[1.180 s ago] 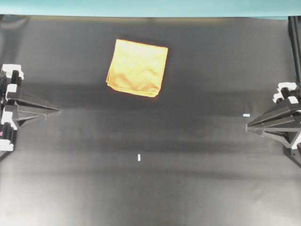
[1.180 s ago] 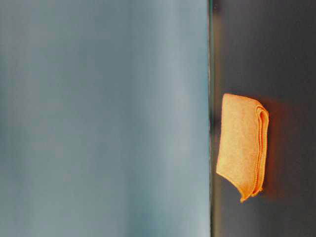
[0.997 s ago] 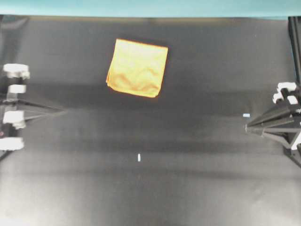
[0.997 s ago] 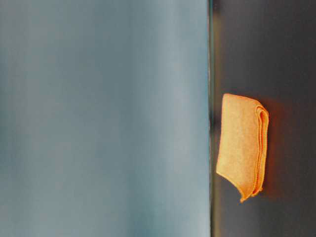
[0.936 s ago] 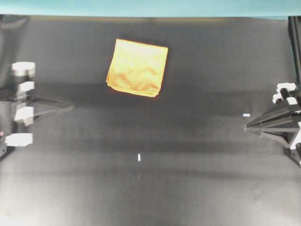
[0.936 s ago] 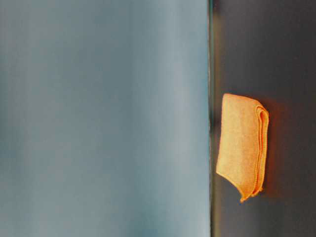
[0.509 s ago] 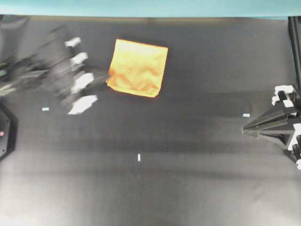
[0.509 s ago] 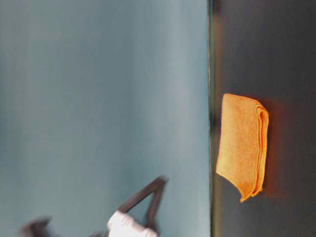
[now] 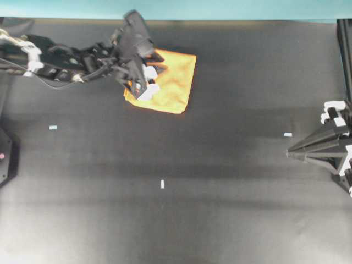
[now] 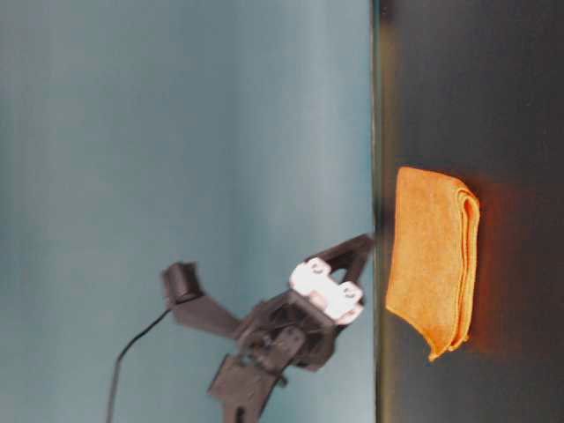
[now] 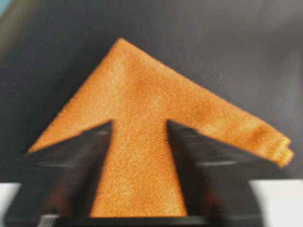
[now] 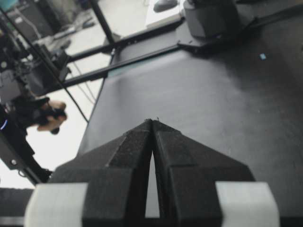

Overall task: Push an orange cloth with the left arm to wipe the desk.
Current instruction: 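Reach the left gripper to the orange cloth and grasp its near edge, then drag the held orange cloth with the left gripper toward the near-left table corner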

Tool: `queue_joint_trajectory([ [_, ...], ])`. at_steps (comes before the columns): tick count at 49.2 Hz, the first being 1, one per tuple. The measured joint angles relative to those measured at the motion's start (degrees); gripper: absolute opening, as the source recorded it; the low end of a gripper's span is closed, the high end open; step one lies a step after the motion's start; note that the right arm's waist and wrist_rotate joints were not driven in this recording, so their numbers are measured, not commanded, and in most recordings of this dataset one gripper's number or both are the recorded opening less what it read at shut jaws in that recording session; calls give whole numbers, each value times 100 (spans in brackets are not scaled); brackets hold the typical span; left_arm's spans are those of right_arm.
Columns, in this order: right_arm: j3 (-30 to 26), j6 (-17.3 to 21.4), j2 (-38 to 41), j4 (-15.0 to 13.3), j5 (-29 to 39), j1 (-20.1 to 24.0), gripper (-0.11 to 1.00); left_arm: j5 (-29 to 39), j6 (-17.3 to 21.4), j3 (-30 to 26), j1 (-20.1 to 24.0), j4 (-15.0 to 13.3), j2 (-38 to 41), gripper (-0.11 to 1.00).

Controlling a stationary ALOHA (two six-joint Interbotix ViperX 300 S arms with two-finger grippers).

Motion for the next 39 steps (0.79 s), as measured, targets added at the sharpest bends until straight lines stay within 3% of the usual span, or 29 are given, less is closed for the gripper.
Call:
queue_joint_trajectory([
  [4, 0, 0, -9, 0, 0, 0, 0, -26, -18, -70, 0, 0, 176, 80],
  [7, 9, 9, -9, 9, 0, 0, 0, -35, -18, -105, 9, 0, 281, 88],
  [26, 18, 0, -18, 9, 0, 0, 0, -62, -18, -97, 26, 0, 729, 84],
  [39, 35, 0, -18, 9, 0, -9, 0, -44, -9, 360, -149, -9, 598, 84],
])
